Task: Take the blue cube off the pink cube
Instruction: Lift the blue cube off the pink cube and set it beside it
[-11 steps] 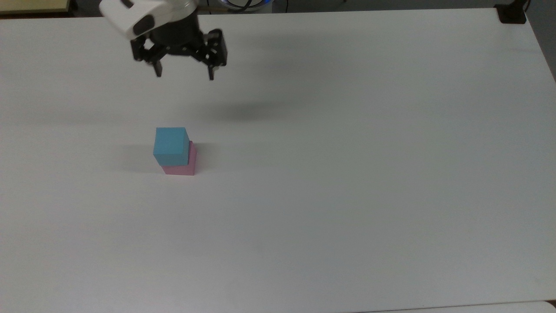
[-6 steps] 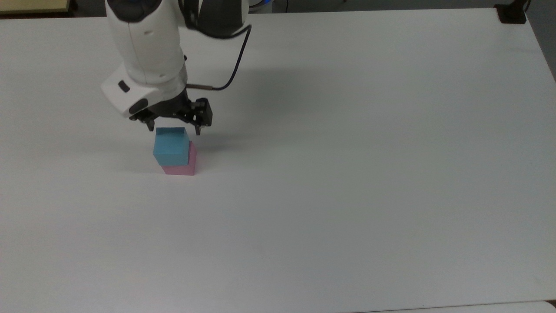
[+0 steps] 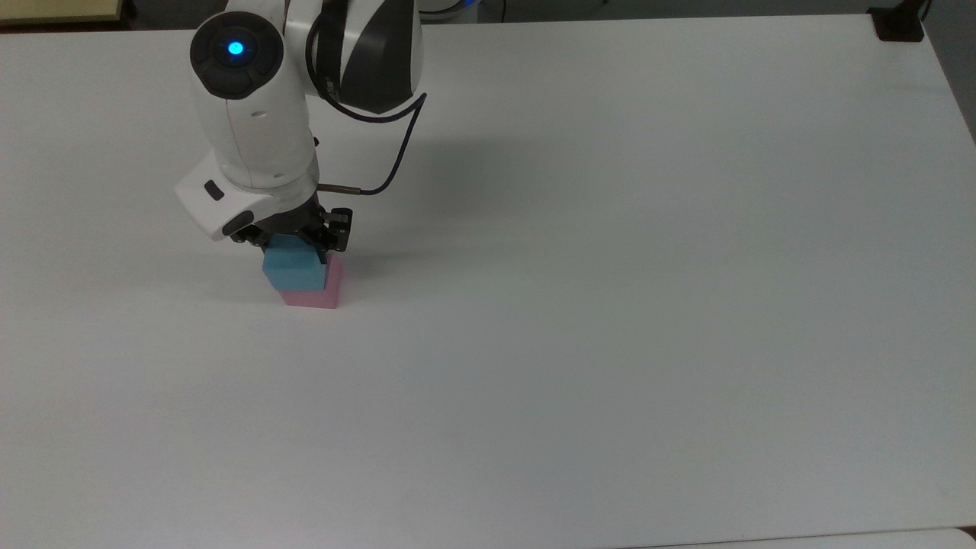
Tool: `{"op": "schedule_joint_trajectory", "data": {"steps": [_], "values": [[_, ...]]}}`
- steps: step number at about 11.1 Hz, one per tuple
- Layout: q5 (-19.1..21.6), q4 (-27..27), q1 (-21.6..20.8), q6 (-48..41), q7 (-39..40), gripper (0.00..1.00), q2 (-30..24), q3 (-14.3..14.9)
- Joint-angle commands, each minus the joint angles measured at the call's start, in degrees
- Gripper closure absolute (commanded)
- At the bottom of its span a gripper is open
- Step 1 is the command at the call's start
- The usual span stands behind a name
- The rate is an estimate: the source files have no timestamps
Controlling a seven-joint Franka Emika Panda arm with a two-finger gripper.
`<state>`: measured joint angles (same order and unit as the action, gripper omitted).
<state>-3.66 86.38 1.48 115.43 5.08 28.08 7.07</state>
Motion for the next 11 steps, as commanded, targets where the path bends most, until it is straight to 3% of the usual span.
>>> {"op": "schedule_joint_trajectory", "data": {"steps": [1,6,8,9,11], "values": [[-0.56,0.98,-1.39,-0.02,0.37,0.74,-1.88,-0.39],[-0.65,2.55,-14.73,-1.00,-11.21,0.69,-1.54,-0.30],[-0.65,2.56,-17.56,1.80,-15.43,0.57,0.65,-0.39],[-0.74,2.56,-18.44,2.78,-16.93,0.46,1.88,-0.30],[-0.74,2.39,-18.54,1.83,-16.95,0.00,1.11,-0.30]]}}
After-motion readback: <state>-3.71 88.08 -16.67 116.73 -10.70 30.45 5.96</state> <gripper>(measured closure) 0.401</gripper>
